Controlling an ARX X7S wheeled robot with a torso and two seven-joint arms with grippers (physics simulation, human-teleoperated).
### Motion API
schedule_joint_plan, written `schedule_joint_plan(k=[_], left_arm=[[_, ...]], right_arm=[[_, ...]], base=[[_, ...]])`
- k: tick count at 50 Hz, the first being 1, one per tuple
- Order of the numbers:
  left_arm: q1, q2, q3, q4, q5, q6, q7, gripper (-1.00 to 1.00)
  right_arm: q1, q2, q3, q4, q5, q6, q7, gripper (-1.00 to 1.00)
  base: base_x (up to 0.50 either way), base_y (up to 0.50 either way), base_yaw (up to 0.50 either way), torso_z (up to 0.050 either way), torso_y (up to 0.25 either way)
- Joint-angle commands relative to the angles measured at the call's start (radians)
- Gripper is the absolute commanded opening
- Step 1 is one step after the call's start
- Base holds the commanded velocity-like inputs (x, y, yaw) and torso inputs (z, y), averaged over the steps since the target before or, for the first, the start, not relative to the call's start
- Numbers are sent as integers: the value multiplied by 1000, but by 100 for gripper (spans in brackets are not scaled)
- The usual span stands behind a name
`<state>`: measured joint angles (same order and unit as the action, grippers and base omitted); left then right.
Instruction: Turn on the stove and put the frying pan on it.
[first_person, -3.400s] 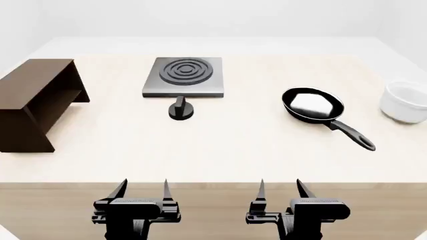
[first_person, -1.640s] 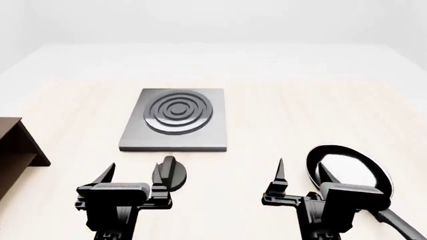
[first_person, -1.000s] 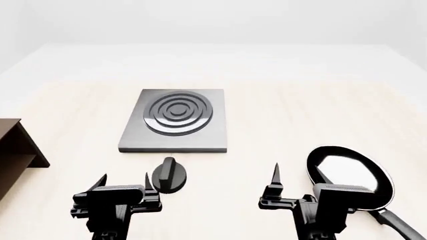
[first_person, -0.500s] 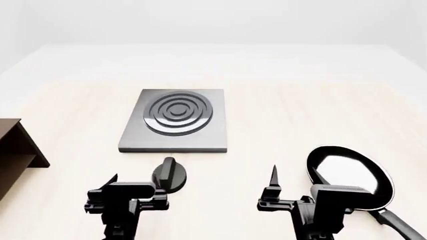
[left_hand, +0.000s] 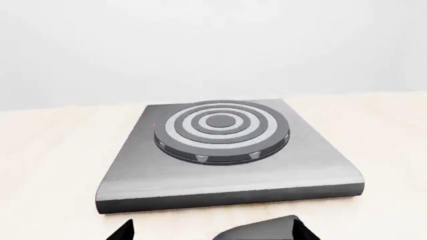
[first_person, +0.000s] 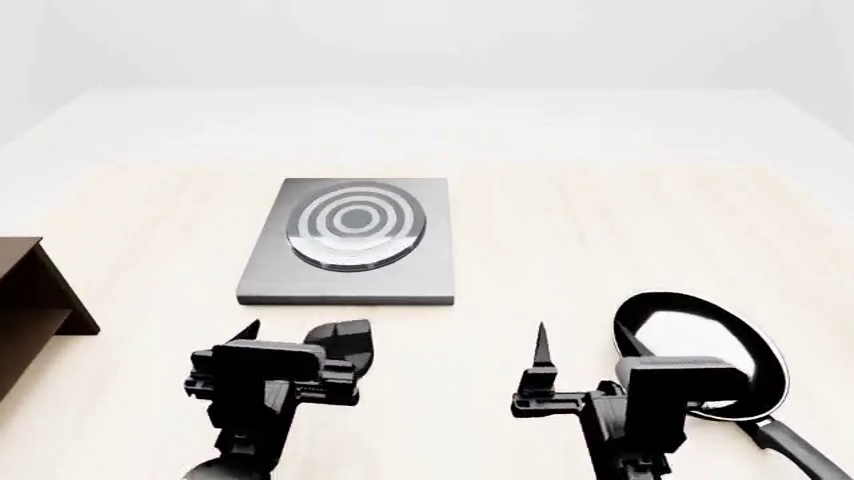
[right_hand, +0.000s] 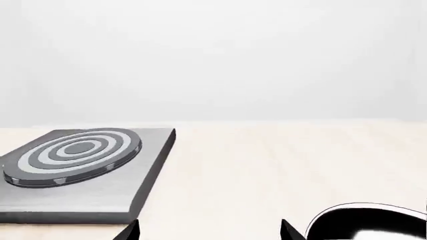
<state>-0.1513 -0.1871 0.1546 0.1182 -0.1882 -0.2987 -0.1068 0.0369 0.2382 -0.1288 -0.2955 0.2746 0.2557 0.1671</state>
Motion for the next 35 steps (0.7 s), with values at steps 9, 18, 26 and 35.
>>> schedule_joint_plan(k=[9,18,26,35], left_arm=[[103,-71,-153,265,-116,-107,-14,100],[122,-78,-154,268,-114,-81,-12,100],[138,-87,-147,279,-104,-64,-11,100],[142,-89,-142,272,-108,-54,-9,100]], right_arm=[[292,322,-125,-495,-409,978,-526,100],[499,434,-256,-595,-424,1299,-619,100],[567,407,-445,-368,-1248,1312,-1331,100],[564,491,-477,-276,-1381,1268,-1515,100]], base=[[0,0,0,0,0],[0,0,0,0,0],[0,0,0,0,0],[0,0,0,0,0]])
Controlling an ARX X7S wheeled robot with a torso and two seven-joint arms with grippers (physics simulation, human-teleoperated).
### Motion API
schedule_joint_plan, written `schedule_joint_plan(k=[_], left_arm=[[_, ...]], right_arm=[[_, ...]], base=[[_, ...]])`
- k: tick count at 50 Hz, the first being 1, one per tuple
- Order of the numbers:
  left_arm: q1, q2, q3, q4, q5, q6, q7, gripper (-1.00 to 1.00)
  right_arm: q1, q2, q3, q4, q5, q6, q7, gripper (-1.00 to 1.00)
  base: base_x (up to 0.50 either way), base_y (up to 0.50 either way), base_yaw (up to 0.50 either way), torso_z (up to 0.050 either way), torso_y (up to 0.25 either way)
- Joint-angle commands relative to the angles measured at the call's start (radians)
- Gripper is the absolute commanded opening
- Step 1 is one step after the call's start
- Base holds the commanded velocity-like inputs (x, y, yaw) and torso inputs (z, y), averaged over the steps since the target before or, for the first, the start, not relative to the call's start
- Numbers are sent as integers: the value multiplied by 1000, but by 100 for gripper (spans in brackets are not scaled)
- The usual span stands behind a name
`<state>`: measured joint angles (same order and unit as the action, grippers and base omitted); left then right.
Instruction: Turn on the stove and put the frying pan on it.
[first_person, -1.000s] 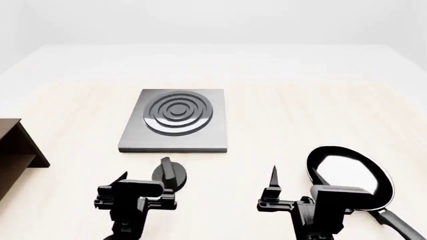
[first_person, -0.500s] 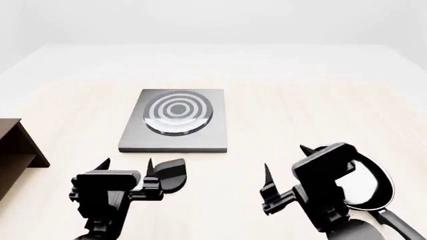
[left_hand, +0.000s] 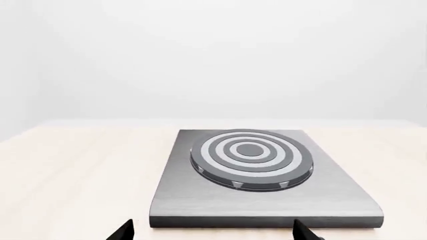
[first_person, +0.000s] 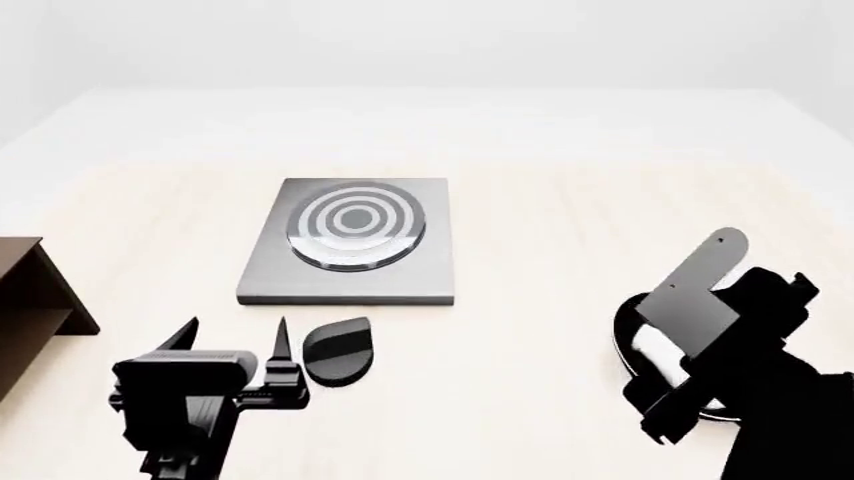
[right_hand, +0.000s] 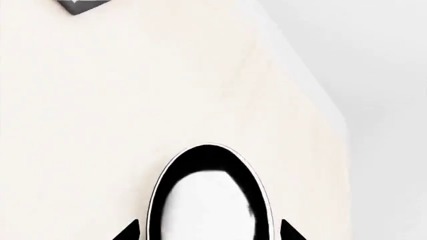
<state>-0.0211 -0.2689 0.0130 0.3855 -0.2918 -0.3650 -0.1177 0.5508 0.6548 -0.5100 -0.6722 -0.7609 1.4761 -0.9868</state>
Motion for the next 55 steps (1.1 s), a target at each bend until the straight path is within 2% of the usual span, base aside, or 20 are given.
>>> schedule_joint_plan(k=[1,4,8,16,32,55], left_arm=[[12,-7,0,2,-4,14,2,100],[16,-8,6,-2,0,22,4,100],[14,-8,8,-7,-1,24,4,100],[16,-11,16,-14,3,32,2,100],[19,-14,12,-20,-8,44,-4,100],[14,-18,35,-51,9,62,-14,100]], right_arm=[[50,90,-104,105,-349,41,-372,100],[30,117,-97,123,-342,20,-365,100],[31,172,-153,146,-395,48,-443,100],[-64,253,-187,146,-408,22,-467,100],[-182,312,-145,169,-372,36,-491,100],[-224,220,79,343,-198,-72,-273,100]], base=[[0,0,0,0,0],[0,0,0,0,0],[0,0,0,0,0],[0,0,0,0,0],[0,0,0,0,0],[0,0,0,0,0]])
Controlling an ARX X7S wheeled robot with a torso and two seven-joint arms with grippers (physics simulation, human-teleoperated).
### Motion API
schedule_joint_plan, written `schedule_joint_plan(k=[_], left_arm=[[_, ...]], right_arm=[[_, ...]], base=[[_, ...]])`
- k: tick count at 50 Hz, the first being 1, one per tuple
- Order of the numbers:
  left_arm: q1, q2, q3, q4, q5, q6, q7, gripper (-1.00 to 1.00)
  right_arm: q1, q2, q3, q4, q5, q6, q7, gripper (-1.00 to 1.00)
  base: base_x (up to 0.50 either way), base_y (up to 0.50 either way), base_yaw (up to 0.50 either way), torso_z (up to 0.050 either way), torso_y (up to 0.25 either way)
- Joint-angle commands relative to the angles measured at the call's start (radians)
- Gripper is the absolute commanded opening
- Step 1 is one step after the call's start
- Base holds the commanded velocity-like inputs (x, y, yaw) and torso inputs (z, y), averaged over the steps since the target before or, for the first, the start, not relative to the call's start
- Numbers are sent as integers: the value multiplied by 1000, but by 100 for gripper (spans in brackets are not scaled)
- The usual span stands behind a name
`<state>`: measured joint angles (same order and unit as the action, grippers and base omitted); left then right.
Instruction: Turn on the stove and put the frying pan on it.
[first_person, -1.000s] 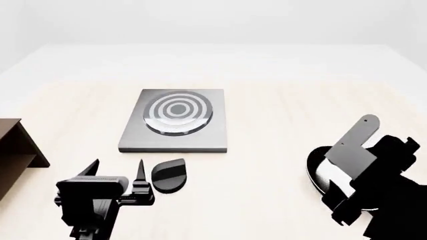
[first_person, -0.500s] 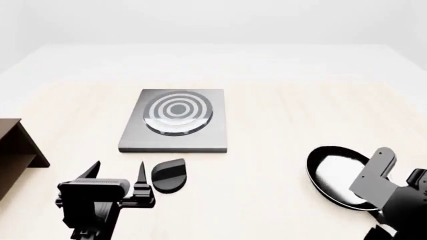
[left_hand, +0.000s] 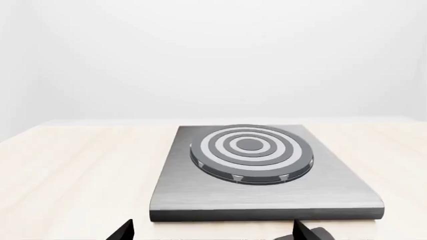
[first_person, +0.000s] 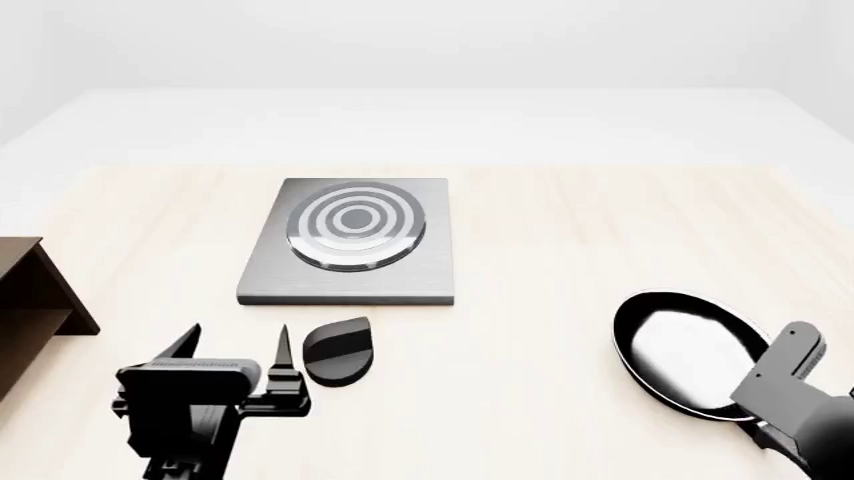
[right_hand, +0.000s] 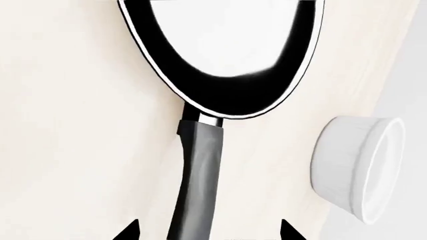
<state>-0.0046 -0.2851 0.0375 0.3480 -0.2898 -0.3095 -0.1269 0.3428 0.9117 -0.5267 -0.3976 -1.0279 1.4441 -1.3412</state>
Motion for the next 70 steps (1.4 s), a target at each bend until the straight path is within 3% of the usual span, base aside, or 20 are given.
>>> schedule_joint_plan(k=[1,12,21,38,69,70], left_arm=[[-3,-2,11,-14,7,6,-5,100],[-3,-5,22,-12,13,6,-12,100],[-6,-9,29,-14,16,5,-18,100],[-9,-12,39,-14,19,2,-30,100],[-11,-20,58,-10,17,0,-42,100],[-12,-20,57,-8,15,-1,-42,100]], right_arm=[[-14,-45,106,74,76,-43,88,100],[-79,-149,240,135,187,-135,212,100],[-94,-202,271,214,238,-226,296,100],[-77,-217,334,371,275,-294,412,100],[-103,-217,432,440,314,-395,549,100],[-97,-220,436,444,316,-401,559,-100]], base=[[0,0,0,0,0],[0,0,0,0,0],[0,0,0,0,0],[2,-1,0,0,0],[6,-3,2,-4,0],[0,-4,3,0,0]])
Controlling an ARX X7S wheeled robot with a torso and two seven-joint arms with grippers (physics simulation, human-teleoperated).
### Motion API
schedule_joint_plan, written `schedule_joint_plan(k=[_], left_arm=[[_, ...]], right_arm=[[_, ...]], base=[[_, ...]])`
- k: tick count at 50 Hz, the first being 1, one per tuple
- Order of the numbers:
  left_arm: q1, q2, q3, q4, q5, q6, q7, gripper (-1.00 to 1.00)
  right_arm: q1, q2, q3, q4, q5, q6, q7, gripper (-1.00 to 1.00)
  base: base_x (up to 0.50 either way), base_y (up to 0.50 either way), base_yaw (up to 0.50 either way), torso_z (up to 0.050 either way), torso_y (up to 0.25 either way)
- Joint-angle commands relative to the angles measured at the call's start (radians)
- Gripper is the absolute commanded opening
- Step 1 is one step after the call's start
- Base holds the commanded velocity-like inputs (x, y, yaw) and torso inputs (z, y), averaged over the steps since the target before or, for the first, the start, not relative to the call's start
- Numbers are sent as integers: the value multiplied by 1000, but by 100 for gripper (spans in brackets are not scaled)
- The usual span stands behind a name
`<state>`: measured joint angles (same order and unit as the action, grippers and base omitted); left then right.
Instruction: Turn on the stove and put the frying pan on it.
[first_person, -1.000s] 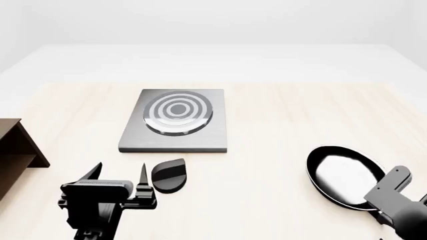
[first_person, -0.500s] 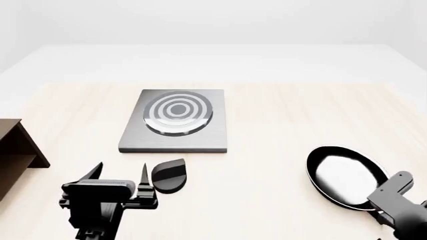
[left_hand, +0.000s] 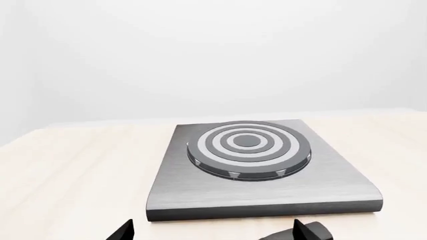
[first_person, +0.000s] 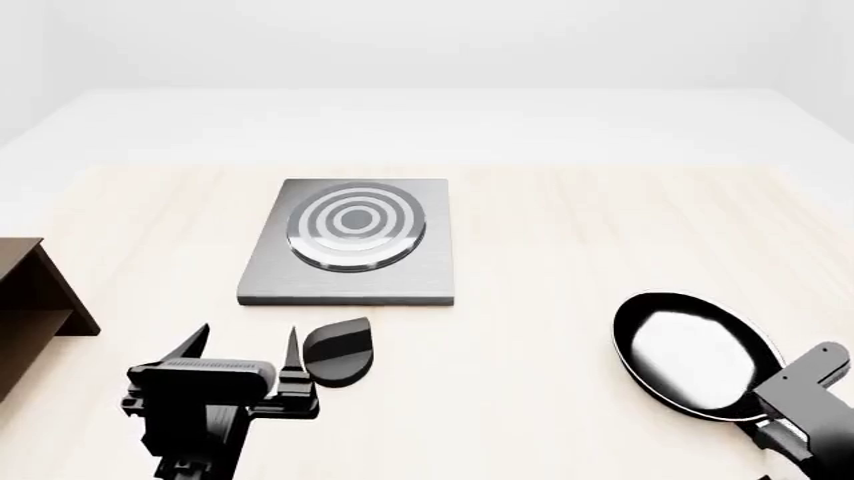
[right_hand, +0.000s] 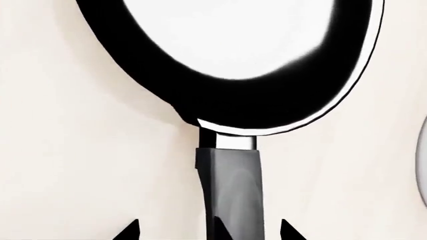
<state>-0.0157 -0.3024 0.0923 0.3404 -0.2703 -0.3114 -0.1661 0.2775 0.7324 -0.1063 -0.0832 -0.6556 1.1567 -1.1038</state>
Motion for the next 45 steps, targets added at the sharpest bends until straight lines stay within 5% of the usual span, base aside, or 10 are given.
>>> schedule_joint_plan(k=[1,28,45], left_arm=[[0,-3,2,0,-4,1,-4,100],[3,-12,7,2,-13,7,-11,100],[6,-22,0,10,-25,10,-14,100]], right_arm=[[-32,-41,16,129,-56,-115,322,-100],[33,23,-41,-65,-91,-37,143,-100],[305,72,-136,-212,-146,38,-48,-100]], base=[[0,0,0,0,0],[0,0,0,0,0],[0,0,0,0,1]])
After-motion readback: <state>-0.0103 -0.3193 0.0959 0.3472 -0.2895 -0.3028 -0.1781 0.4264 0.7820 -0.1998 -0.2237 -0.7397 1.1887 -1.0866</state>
